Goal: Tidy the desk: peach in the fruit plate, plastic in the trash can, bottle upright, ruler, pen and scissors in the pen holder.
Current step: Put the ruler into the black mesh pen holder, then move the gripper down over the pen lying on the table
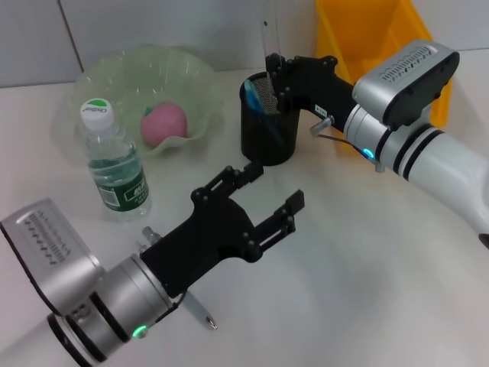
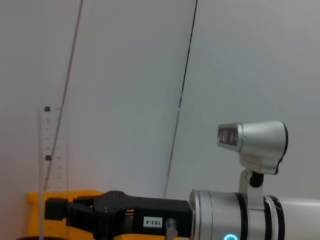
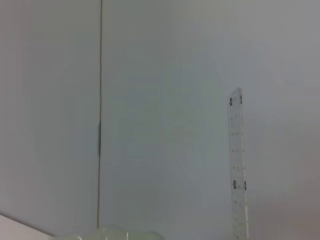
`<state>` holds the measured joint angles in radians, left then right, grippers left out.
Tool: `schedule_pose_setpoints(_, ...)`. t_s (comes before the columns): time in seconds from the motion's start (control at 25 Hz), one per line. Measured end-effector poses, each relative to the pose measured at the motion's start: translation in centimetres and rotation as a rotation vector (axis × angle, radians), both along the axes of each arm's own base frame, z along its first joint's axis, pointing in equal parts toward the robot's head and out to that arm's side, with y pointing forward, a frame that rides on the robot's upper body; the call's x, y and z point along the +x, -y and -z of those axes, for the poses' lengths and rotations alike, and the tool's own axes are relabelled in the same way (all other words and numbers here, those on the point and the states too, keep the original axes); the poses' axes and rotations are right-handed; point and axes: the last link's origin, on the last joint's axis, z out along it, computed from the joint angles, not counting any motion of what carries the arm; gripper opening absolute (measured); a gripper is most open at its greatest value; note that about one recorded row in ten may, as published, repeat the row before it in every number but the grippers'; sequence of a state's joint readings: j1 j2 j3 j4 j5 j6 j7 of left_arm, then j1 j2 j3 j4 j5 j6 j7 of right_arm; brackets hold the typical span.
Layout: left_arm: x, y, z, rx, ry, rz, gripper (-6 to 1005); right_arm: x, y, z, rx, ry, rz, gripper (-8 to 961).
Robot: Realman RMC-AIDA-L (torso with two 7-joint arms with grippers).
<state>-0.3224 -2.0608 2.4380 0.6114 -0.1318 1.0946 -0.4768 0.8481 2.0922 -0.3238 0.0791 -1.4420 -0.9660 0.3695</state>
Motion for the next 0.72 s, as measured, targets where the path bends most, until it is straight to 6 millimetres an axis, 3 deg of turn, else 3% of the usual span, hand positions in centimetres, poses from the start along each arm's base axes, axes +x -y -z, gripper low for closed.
schedule_pose_setpoints(0.44, -1.1, -0.2, -0.9, -0.06, -0.018, -0.002, 735, 0.7, 0.1, -0.4, 0.012, 0.002, 0.018, 28)
schedule_pose_setpoints(0.72, -1.2, -0.3, -1.1, -0.054, -0.015, -0.002, 735, 0.9, 0.3, -0.4, 0.015, -0.012, 0.017, 276)
